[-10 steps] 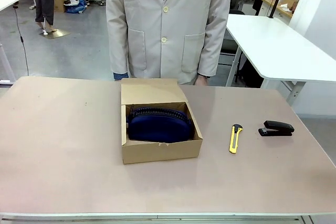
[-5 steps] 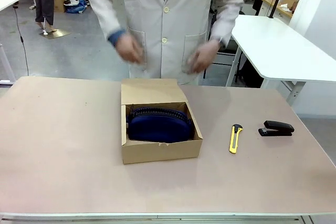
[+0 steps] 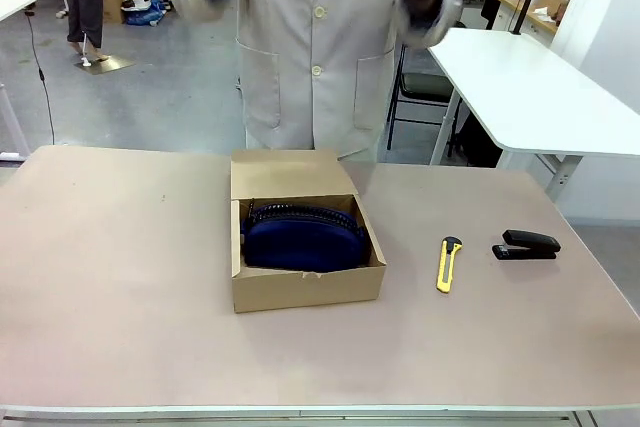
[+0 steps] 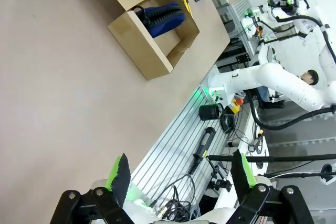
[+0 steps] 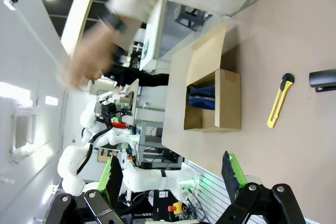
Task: Pack the item into the box.
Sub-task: Close the Mailer Box.
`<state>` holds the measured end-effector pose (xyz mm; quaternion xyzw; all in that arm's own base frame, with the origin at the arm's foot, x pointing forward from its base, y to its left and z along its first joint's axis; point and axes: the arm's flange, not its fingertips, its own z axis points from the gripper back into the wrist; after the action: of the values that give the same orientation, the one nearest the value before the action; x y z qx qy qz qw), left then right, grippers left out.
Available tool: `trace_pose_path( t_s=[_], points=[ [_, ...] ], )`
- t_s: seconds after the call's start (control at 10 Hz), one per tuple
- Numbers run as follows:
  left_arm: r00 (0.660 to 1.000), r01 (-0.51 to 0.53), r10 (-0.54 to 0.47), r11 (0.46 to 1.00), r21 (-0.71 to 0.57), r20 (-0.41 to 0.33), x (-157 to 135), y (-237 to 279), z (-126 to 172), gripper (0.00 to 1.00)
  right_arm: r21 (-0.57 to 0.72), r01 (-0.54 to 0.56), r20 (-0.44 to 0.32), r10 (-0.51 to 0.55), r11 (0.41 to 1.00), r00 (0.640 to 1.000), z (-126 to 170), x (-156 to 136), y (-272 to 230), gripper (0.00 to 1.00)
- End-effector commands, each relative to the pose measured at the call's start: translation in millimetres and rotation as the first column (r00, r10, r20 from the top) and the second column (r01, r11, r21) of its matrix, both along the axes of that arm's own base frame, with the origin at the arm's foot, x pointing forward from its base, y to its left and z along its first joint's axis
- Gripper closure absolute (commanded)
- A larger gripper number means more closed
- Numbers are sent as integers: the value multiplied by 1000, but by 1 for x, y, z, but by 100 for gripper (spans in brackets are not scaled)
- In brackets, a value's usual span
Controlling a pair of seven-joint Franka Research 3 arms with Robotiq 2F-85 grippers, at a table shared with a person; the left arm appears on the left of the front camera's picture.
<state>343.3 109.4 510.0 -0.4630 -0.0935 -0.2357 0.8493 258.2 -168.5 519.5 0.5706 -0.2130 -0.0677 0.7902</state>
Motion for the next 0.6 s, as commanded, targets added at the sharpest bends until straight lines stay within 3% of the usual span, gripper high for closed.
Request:
trace_pose_path(
  t_s=[0.0,0.5],
  points=[
    [1000,13,-13,1000,-4,1,-2,2,2,0,9,-3,36,2,1000,999,3,2,0,0],
    [1000,13,-13,1000,-4,1,-2,2,2,0,9,-3,36,2,1000,999,3,2,0,0]
  ],
)
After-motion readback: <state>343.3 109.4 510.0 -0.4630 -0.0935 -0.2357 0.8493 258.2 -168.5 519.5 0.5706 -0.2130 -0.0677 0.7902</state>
